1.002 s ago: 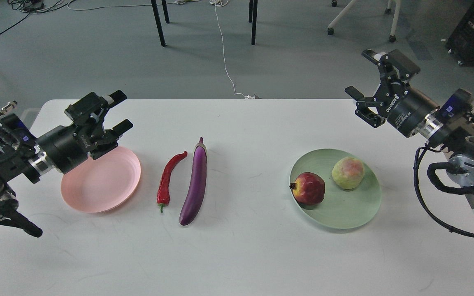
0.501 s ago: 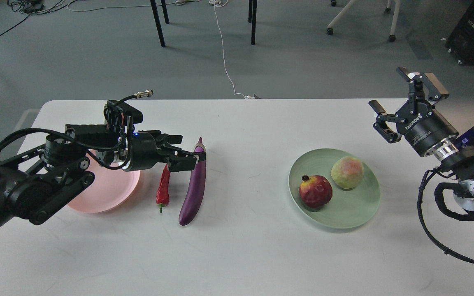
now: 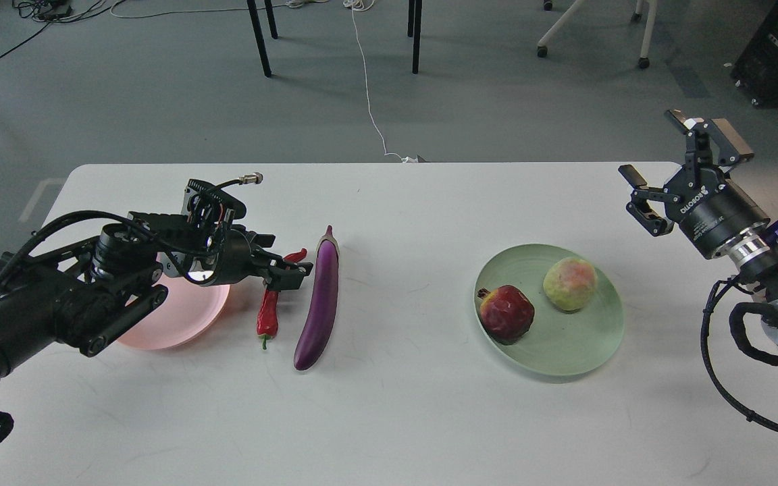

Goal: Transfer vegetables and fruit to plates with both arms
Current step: 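Reach the left gripper down and grasp the red chili pepper, then lift the chili pepper onto the pink plate and release it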

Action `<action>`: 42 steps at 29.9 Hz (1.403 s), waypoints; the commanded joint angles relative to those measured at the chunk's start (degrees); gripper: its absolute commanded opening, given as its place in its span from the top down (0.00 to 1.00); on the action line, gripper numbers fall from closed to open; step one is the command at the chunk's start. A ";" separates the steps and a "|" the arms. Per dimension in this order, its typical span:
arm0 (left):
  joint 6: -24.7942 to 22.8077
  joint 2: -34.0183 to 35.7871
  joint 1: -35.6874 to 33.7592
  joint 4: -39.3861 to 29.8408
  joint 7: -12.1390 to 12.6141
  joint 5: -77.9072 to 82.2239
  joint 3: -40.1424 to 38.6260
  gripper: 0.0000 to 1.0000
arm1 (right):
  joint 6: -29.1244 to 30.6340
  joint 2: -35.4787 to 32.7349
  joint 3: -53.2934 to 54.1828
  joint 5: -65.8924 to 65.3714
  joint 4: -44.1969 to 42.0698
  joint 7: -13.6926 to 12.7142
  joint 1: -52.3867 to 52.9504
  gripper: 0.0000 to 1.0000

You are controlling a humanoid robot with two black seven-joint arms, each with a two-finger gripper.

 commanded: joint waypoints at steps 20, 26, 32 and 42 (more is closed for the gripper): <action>0.68 0.80 0.92 0.10 0.27 0.18 1.15 0.91 | -0.01 0.00 0.09 -0.09 0.00 0.00 -0.38 0.02; 0.60 3.43 -0.13 -1.39 1.24 -2.53 0.45 0.91 | -0.01 0.09 0.09 -0.09 0.00 0.00 -0.46 0.02; 0.33 8.34 -3.74 -2.98 0.80 -6.24 0.89 0.90 | -0.01 0.00 0.09 -0.09 0.00 0.00 -0.38 0.02; 2.17 18.37 -0.58 -2.80 0.09 -6.24 5.28 0.85 | -0.01 0.09 0.09 -0.18 0.08 0.00 -0.90 0.02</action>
